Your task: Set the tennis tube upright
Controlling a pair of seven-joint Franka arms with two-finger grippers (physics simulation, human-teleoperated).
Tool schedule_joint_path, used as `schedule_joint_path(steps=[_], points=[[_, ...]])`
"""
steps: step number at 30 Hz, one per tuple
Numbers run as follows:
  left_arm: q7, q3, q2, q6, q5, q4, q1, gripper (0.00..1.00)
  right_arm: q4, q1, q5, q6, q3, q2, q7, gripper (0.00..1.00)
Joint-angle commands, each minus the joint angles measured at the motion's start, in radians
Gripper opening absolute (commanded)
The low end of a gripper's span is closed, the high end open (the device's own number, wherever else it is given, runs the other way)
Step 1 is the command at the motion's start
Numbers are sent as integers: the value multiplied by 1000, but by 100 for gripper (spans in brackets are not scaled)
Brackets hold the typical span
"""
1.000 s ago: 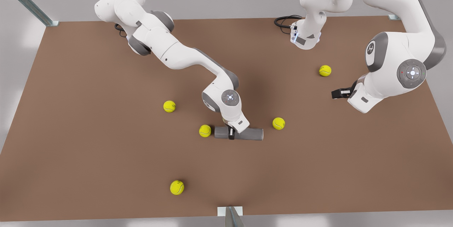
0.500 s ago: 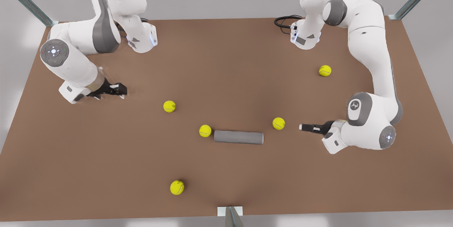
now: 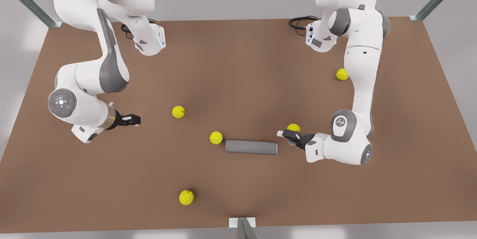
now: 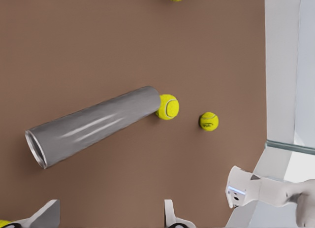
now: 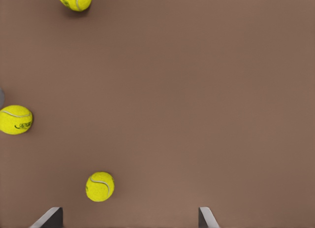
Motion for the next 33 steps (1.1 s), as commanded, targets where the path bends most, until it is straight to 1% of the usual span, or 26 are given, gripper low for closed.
schedule_joint_path(steps=[1,5,6,7,8,9,10,11,12,13,16,17,18,21,33], points=[[7,0,3,9,-4,1,0,100,5,1,2,0,-1,-1,0,100],[64,-15,75,52,-5,47,48,100,5,2,0,35,-1,12,0,100],[64,-14,80,62,-7,47,48,100,2,31,4,35,2,15,9,100],[64,-12,81,71,-7,47,48,100,2,129,-6,32,1,14,20,100],[64,-12,83,74,-7,45,48,100,10,140,-19,29,1,9,20,100],[58,-12,84,74,-11,39,48,100,13,123,-24,17,-7,3,14,100],[55,-12,84,74,-14,22,48,100,13,82,-87,-21,-5,6,18,100],[53,-12,89,74,-16,16,48,100,30,74,-145,-61,-14,-18,199,100],[55,-12,95,75,-16,16,48,100,88,59,-147,-135,-8,-20,255,100],[55,-12,103,75,-17,16,48,100,94,71,-168,-195,-5,-20,253,100],[58,-12,129,86,-17,16,54,100,101,57,-167,-206,-8,-37,255,100],[59,-12,133,86,-17,16,54,100,101,57,-167,-235,-10,-38,253,100],[62,-12,139,86,-49,15,55,100,114,59,-176,-244,-5,-35,261,100],[61,-12,141,121,-86,-28,51,100,114,36,-177,-247,-11,-34,262,100],[65,-12,184,144,-103,-31,52,100,113,39,-187,-276,-11,-34,262,100]])
